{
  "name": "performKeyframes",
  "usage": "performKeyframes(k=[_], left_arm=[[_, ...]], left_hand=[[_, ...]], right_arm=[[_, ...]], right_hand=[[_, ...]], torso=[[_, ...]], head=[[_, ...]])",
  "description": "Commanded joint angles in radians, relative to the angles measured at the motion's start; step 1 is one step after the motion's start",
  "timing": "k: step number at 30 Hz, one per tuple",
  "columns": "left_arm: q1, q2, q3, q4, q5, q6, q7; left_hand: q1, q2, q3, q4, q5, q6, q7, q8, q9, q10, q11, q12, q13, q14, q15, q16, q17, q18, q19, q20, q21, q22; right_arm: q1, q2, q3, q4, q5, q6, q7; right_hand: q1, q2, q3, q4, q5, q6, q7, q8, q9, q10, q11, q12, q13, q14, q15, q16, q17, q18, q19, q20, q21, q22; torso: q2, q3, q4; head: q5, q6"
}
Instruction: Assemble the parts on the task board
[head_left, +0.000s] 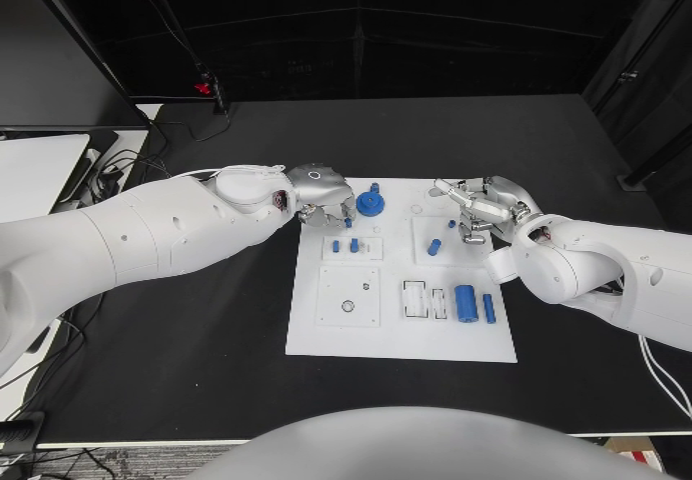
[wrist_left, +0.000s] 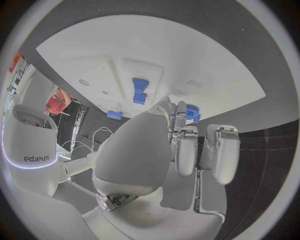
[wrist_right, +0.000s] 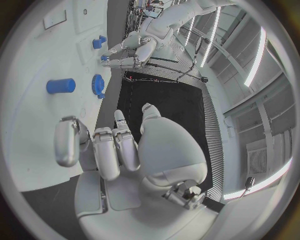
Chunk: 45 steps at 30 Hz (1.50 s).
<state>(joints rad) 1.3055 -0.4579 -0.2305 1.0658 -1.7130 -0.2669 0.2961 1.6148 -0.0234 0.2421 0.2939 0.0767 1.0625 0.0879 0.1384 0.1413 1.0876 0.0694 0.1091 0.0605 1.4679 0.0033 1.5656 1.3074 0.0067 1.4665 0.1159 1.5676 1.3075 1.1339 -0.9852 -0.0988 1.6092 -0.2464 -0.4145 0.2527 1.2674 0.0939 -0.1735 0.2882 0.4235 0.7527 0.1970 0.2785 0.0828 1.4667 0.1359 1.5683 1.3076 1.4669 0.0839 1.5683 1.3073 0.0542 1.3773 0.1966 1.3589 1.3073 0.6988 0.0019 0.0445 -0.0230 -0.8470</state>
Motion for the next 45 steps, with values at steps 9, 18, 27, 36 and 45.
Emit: performKeyframes(k=[9,18,27,36,45], left_arm=[[-0.008,0.013,-0.005,-0.003,-0.006,0.053,0.016],[-0.008,0.012,-0.005,-0.006,-0.006,0.062,0.022],[-0.008,0.011,-0.005,-0.007,-0.006,0.065,0.025],[-0.009,0.01,-0.005,-0.007,-0.006,0.057,0.035],[-0.009,0.01,-0.005,-0.008,-0.006,0.054,0.036]], left_hand=[[-0.002,-0.004,0.009,-0.001,-0.01,0.027,0.021,-0.004,-0.002,-0.004,0.005,-0.006,0.0,0.103,0.01,0.005,0.263,-0.007,0.104,0.0,0.003,0.263],[-0.004,-0.006,0.011,-0.001,-0.012,0.03,0.022,-0.003,-0.002,-0.008,0.007,-0.009,0.0,0.103,0.012,0.005,0.263,-0.007,0.104,0.001,0.003,0.263],[-0.007,-0.014,0.012,-0.002,-0.014,0.025,0.02,-0.007,-0.004,-0.017,0.01,-0.016,0.0,0.103,0.014,0.005,0.263,-0.007,0.104,0.003,0.003,0.263],[-0.008,-0.017,0.014,-0.002,-0.014,0.024,0.013,-0.008,-0.005,-0.016,0.014,-0.016,0.001,0.103,0.016,0.005,0.263,-0.007,0.104,0.005,0.003,0.263],[-0.012,-0.024,0.019,-0.001,-0.015,0.007,-0.003,-0.019,-0.011,-0.015,0.025,-0.018,0.001,0.103,0.026,0.005,0.263,-0.007,0.104,0.011,0.003,0.263]], right_arm=[[0.001,0.0,0.0,0.003,-0.001,0.008,0.005],[0.001,0.0,0.0,0.002,-0.001,0.008,0.006],[0.001,0.0,0.0,0.002,-0.001,0.009,0.006],[0.001,0.0,0.0,0.001,-0.001,0.01,0.006],[0.001,0.001,0.0,0.001,-0.001,0.01,0.006]], right_hand=[[0.001,0.013,-0.007,-0.001,0.004,-0.006,0.019,0.006,0.001,0.104,0.01,0.003,0.263,0.104,0.004,0.002,0.263,0.01,-0.005,0.0,-0.001,0.178],[0.002,0.013,-0.008,-0.001,0.005,-0.007,0.019,0.008,0.001,0.104,0.01,0.003,0.263,0.104,0.004,0.002,0.263,0.01,-0.005,0.0,0.0,0.178],[0.002,0.013,-0.008,-0.001,0.005,-0.007,0.019,0.008,0.001,0.104,0.01,0.003,0.263,0.104,0.004,0.002,0.263,0.01,-0.005,0.0,0.0,0.178],[0.002,0.013,-0.008,-0.001,0.005,-0.007,0.019,0.008,0.001,0.104,0.01,0.003,0.263,0.104,0.004,0.002,0.263,0.01,-0.005,0.0,0.0,0.178],[0.002,0.013,-0.008,-0.001,0.005,-0.007,0.019,0.008,0.001,0.104,0.01,0.003,0.263,0.104,0.004,0.002,0.263,0.01,-0.005,0.0,0.0,0.178]], torso=[[0.0,0.0,0.0005],[0.0,0.0002,0.0005],[0.0,0.0,-0.0001],[0.0,0.0,0.0004],[0.0,0.0,0.0004]], head=[[-0.001,-0.003],[-0.004,-0.003],[-0.006,-0.002],[-0.007,-0.002],[-0.006,-0.003]])
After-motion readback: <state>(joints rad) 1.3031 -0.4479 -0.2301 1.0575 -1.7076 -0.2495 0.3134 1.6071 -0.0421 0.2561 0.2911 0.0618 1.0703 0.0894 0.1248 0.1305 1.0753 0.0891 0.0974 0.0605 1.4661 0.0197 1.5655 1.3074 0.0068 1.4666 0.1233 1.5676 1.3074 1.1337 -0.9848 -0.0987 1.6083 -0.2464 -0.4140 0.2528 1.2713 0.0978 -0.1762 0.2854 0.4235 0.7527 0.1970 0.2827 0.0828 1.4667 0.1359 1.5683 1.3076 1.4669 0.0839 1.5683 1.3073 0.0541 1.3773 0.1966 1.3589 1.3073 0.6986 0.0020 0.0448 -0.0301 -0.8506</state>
